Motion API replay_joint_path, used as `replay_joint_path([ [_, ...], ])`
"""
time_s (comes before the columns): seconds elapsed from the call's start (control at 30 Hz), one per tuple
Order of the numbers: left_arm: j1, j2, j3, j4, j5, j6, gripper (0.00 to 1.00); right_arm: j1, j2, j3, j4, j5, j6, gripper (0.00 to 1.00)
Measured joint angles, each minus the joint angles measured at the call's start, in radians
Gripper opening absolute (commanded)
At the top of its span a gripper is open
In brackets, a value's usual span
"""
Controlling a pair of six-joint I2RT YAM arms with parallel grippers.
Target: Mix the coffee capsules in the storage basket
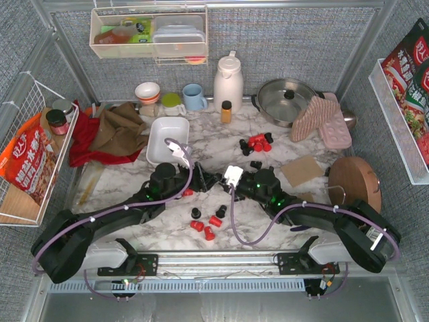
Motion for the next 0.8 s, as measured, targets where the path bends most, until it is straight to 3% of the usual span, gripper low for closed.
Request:
replay_joint_path([
  [0.27,0.0,0.079,0.009,0.066,0.057,-0.056,0.62,0.005,-0.003,0.008,0.016,-0.011,-0.006,0.36],
  [0.5,0.001,0.136,0.018,0.125,0.107,-0.098,0.43,0.005,-0.01,0.008,0.019,-0.011,-0.012,0.36],
  [0.63,0.004,0.146,0.023,0.133,0.108,-0.108,0.29,0.004,-0.014,0.009,0.019,-0.006,-0.015,0.47],
  [0.8,0.003,0.122,0.023,0.132,0.104,-0.116,0.24,0.005,-0.026,0.018,0.004,-0.003,-0.015,0.65],
])
